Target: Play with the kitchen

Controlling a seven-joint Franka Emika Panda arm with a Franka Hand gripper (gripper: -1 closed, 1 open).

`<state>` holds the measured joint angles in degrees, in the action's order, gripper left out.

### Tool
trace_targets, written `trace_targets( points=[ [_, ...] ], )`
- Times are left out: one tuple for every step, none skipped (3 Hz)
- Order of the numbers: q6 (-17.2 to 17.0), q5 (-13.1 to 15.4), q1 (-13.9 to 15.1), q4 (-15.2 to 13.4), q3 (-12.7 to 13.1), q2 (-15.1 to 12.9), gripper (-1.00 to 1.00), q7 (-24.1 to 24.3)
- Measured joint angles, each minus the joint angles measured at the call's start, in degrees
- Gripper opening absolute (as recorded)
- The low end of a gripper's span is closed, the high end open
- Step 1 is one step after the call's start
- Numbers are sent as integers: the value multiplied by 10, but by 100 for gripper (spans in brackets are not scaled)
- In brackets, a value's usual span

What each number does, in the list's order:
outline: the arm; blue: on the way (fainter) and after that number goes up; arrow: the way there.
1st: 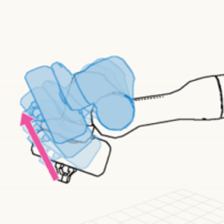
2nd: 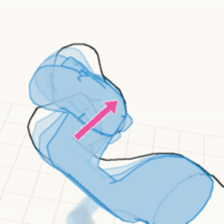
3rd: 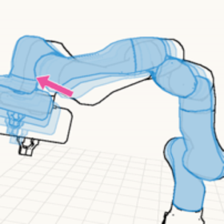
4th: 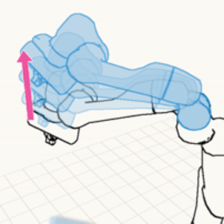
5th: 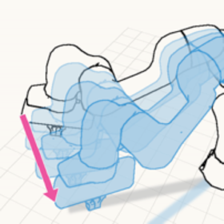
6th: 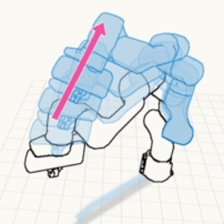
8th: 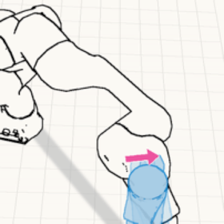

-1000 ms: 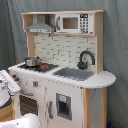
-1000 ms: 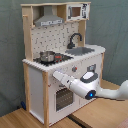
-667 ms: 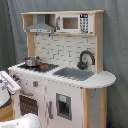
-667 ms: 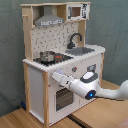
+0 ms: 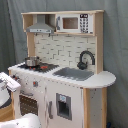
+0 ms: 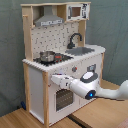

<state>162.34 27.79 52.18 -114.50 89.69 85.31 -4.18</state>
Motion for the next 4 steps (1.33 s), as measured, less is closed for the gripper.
trace_targets(
  points=[
    [0,0,1,1,0,0,-100,-60],
    [0,0,1,2,0,0,-100,-116],
    [0,0,1,2,1,0,100,-116],
    [0,0,-4,-9,-1,-1,100,-117]
  ],
)
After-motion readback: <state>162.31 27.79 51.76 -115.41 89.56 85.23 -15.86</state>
